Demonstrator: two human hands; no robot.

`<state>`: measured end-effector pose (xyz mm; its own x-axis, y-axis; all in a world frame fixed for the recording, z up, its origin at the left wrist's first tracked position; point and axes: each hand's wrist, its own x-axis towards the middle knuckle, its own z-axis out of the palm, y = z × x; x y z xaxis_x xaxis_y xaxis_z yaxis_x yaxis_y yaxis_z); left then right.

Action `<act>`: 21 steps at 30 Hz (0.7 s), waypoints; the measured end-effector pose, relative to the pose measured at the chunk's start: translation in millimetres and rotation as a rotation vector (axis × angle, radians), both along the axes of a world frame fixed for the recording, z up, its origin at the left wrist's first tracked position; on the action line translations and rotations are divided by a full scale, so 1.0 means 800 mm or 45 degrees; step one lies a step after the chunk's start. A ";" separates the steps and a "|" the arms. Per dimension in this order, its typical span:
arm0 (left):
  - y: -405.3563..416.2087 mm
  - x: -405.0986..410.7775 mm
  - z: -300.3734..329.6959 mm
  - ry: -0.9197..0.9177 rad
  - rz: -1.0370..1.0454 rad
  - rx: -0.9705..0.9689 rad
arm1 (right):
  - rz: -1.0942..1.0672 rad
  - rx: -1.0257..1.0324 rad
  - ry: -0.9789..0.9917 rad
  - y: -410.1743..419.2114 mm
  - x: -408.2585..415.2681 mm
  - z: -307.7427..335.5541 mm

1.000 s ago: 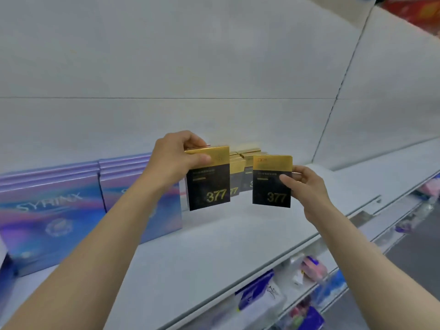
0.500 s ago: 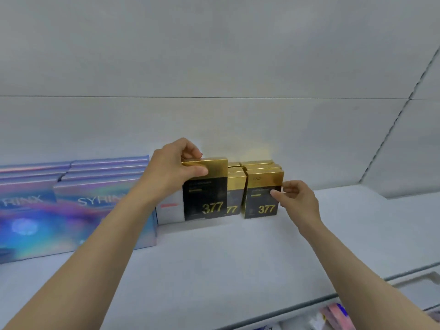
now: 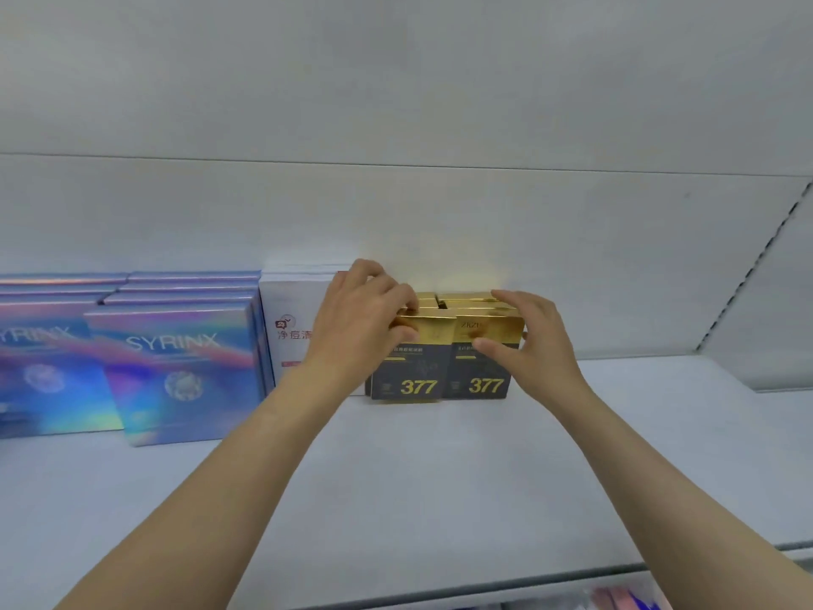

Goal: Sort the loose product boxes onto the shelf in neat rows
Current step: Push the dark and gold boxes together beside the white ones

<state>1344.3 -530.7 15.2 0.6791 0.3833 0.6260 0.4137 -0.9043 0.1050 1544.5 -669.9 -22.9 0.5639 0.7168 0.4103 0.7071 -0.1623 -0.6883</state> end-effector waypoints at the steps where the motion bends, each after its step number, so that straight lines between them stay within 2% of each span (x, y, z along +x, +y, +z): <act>1: 0.000 0.000 -0.004 -0.004 0.036 0.046 | 0.000 -0.018 0.001 0.001 0.002 0.000; 11: -0.022 -0.002 -0.036 -0.001 0.151 0.160 | 0.065 -0.131 -0.094 0.013 0.007 -0.010; 15: -0.027 0.000 -0.039 0.118 0.224 0.103 | 0.069 -0.163 -0.151 0.015 0.000 -0.013; 21: -0.034 0.007 -0.042 0.084 0.268 0.015 | 0.025 -0.172 -0.262 0.019 0.003 -0.015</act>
